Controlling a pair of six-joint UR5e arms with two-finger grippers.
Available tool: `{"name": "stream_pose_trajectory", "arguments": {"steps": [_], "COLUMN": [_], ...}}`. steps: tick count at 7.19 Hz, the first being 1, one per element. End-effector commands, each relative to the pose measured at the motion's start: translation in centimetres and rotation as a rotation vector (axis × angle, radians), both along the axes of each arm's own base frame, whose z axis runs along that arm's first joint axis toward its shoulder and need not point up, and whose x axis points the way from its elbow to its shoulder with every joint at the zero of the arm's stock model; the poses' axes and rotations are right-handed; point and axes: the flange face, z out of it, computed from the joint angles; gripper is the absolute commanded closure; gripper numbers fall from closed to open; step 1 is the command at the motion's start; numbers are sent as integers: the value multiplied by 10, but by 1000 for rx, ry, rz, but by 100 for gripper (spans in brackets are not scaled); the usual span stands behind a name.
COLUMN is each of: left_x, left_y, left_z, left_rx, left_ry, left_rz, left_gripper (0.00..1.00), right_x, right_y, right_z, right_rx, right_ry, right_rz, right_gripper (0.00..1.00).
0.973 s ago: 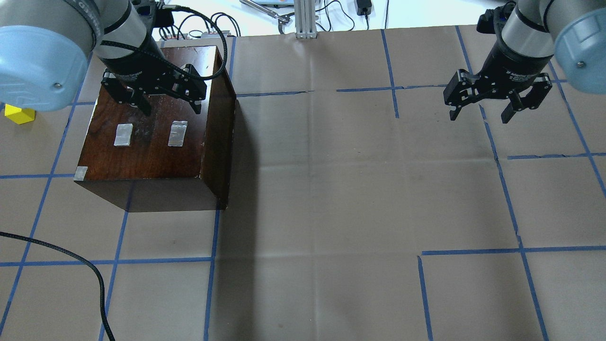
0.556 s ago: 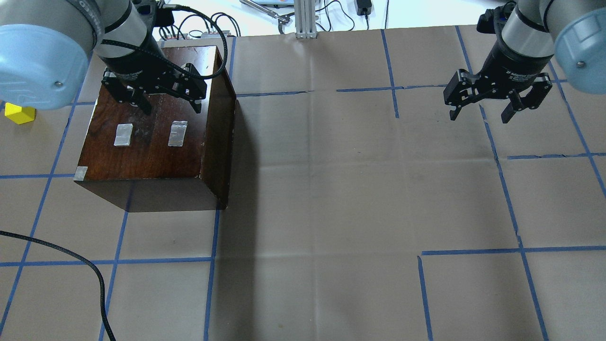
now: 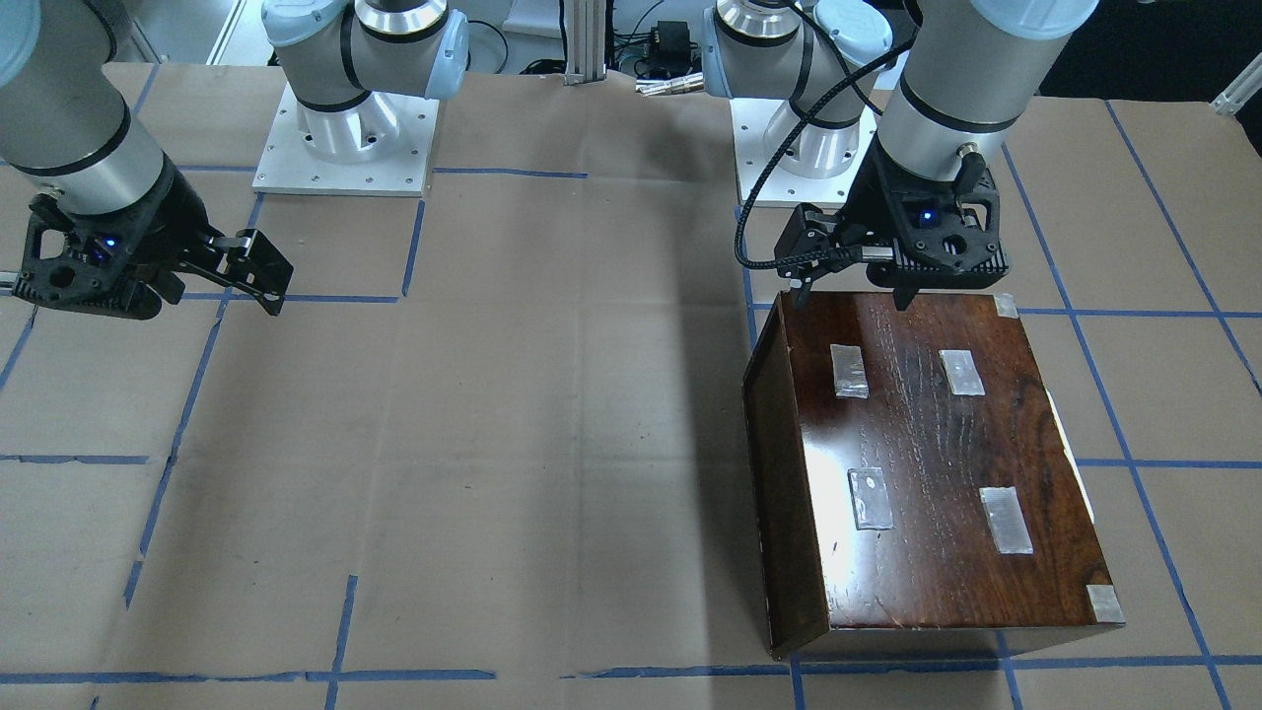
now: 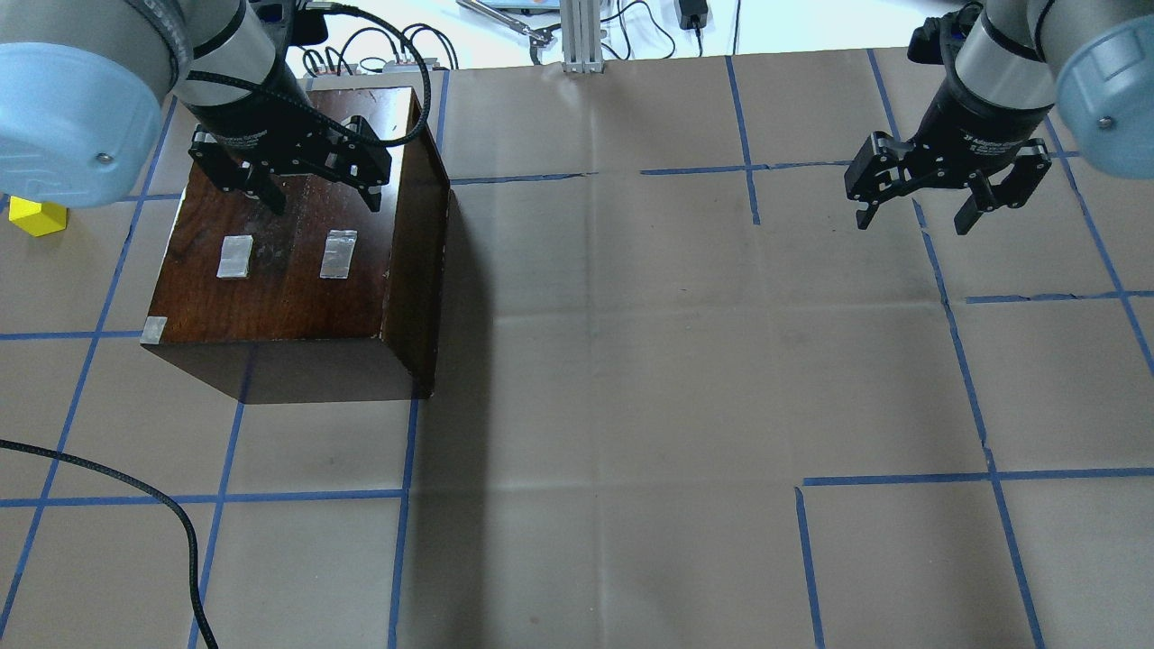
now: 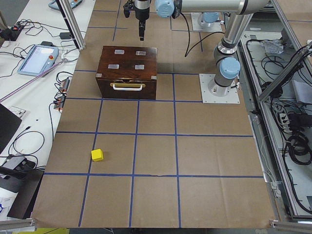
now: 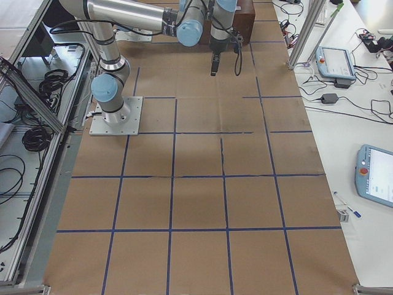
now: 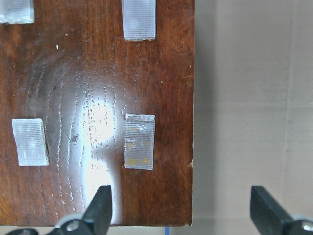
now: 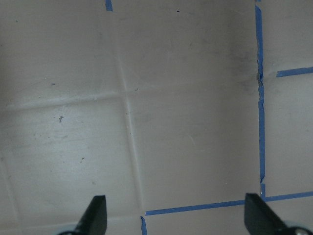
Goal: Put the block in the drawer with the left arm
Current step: 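Move the left gripper off the cabinet top toward the drawer's white handle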
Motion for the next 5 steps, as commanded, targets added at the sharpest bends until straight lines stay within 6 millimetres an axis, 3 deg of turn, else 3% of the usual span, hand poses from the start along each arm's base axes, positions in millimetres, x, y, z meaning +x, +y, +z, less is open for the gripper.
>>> {"name": "stream_pose_trajectory", "arguments": {"steps": [1,4,5], "left_x": [31,99,129], "left_y": [-7,-17,-19], "left_z": [3,3,1], "left_rx": [-8,-8,-5], "left_ry": [2,-2,-4], "left_rz": [53,89,96], "left_gripper": [1,1,1], "right_x": [0,0,0], "right_y": [0,0,0], "right_z": [0,0,1], "right_rx": [0,0,-1], "right_ry": [0,0,0], "right_rz": [0,1,0], "right_gripper": [0,0,0]}}
